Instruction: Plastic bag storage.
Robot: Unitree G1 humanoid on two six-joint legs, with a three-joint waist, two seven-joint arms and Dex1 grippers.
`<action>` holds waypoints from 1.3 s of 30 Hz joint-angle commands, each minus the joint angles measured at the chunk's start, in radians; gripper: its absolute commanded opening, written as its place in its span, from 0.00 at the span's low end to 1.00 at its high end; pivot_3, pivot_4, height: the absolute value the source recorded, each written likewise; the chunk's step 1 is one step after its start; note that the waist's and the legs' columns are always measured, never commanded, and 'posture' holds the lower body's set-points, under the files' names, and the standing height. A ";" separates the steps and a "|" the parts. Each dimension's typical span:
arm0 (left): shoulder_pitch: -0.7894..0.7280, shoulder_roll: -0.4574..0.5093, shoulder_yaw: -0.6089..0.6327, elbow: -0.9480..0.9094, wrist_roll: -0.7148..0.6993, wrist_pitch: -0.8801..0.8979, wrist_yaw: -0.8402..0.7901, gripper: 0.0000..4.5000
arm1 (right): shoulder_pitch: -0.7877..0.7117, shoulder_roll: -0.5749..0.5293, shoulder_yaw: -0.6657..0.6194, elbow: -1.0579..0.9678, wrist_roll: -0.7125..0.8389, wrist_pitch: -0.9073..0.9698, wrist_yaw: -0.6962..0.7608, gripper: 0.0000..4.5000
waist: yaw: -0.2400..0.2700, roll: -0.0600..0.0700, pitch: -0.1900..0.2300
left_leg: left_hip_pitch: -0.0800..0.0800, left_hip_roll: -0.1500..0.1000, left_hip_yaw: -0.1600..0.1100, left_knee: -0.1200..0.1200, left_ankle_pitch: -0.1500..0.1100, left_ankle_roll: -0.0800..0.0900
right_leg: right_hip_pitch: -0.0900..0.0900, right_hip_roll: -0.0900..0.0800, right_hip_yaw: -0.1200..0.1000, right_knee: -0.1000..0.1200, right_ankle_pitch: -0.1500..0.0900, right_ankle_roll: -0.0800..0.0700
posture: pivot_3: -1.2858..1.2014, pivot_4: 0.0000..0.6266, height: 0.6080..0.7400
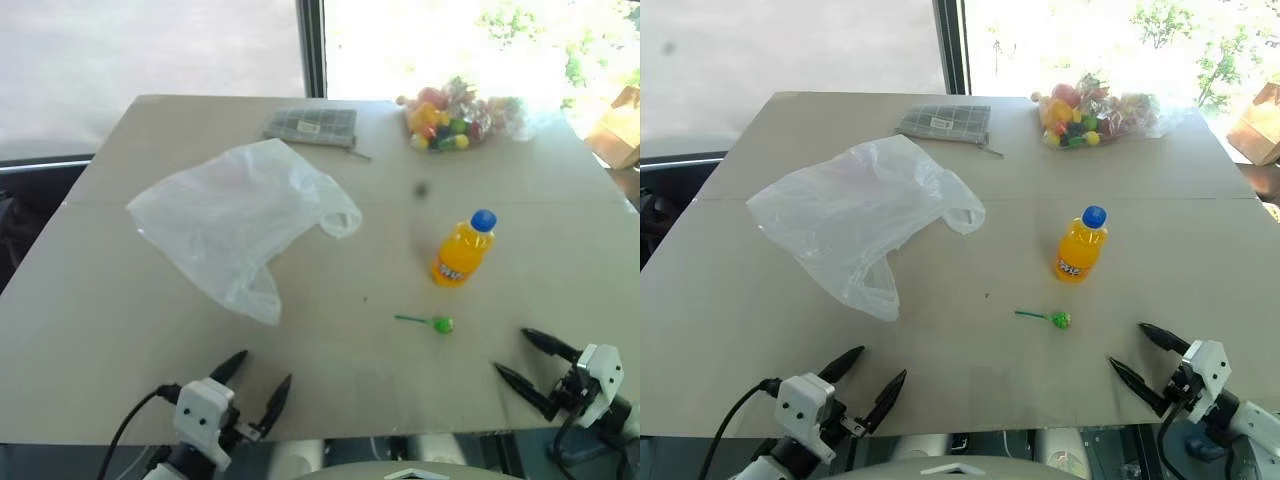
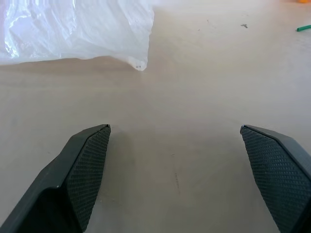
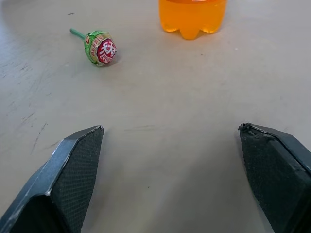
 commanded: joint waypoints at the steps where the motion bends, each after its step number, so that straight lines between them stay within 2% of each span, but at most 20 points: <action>1: -0.008 0.006 0.001 -0.008 -0.015 -0.006 -0.003 0.99 | -0.002 -0.006 0.002 0.024 -0.010 0.000 -0.004 1.00 | 0.000 -0.001 0.000 | 0.000 0.000 0.000 0.000 0.000 0.000 | 0.000 0.000 0.000 0.000 0.000 0.000 | 0.52 0.24 1.00; 5: -0.023 0.008 -0.002 -0.011 -0.023 0.000 -0.004 0.99 | -0.029 -0.010 0.003 0.030 -0.008 -0.004 0.001 1.00 | -0.001 -0.001 0.000 | 0.000 0.000 0.001 0.001 0.000 0.000 | 0.000 0.000 0.000 0.001 0.000 0.000 | 0.52 0.24 1.00; 8: -0.037 -0.023 -0.009 -0.041 -0.023 0.094 0.063 0.99 | -0.052 -0.016 0.006 0.024 -0.002 0.009 0.007 1.00 | -0.001 -0.001 0.000 | 0.001 0.000 0.001 0.003 0.000 0.000 | 0.000 -0.001 0.000 0.003 0.000 0.000 | 0.52 0.24 1.00; 12: -0.061 -0.027 -0.040 -0.078 0.029 0.116 0.093 0.99 | -0.090 -0.026 0.031 -0.011 0.005 0.041 0.018 1.00 | -0.001 0.001 0.000 | 0.002 0.000 0.002 0.005 0.000 0.000 | 0.000 0.000 0.001 0.006 0.000 0.000 | 0.52 0.24 1.00; 16: -0.080 -0.071 -0.022 -0.147 -0.028 0.129 0.141 0.99 | -0.138 -0.027 0.092 -0.139 0.031 0.082 0.037 1.00 | -0.001 0.006 0.003 | 0.002 0.001 0.001 0.006 0.000 0.000 | 0.000 0.001 0.000 0.009 0.000 0.000 | 0.52 0.24 1.00; 22: -0.086 -0.148 0.001 -0.144 -0.011 0.085 0.217 0.99 | -0.145 -0.016 0.197 -0.356 0.046 0.168 0.002 1.00 | 0.005 0.006 0.005 | 0.001 0.001 0.001 0.007 0.002 0.003 | 0.000 0.006 0.000 0.009 0.000 0.000 | 0.52 0.24 1.00; 26: -0.136 -0.144 -0.002 -0.113 0.011 0.108 0.230 0.99 | -0.137 -0.009 0.246 -0.467 0.060 0.214 -0.033 1.00 | 0.004 0.006 0.006 | 0.000 0.001 -0.001 0.008 0.003 0.005 | 0.000 0.006 -0.002 0.009 0.000 0.000 | 0.52 0.24 1.00; 31: -0.255 -0.139 -0.017 -0.042 0.005 0.165 0.231 0.99 | -0.158 -0.002 0.290 -0.510 0.051 0.245 -0.061 1.00 | 0.003 0.005 0.006 | 0.000 0.001 -0.001 0.011 0.003 0.005 | 0.000 0.006 -0.001 0.010 0.000 0.000 | 0.52 0.24 1.00; 39: -0.440 -0.193 -0.030 0.013 -0.055 0.284 0.273 0.99 | -0.155 -0.033 0.277 -0.522 0.068 0.268 -0.055 1.00 | 0.004 0.005 0.006 | -0.001 0.001 -0.002 0.011 0.003 0.005 | 0.000 0.007 -0.002 0.010 0.001 0.000 | 0.52 0.24 1.00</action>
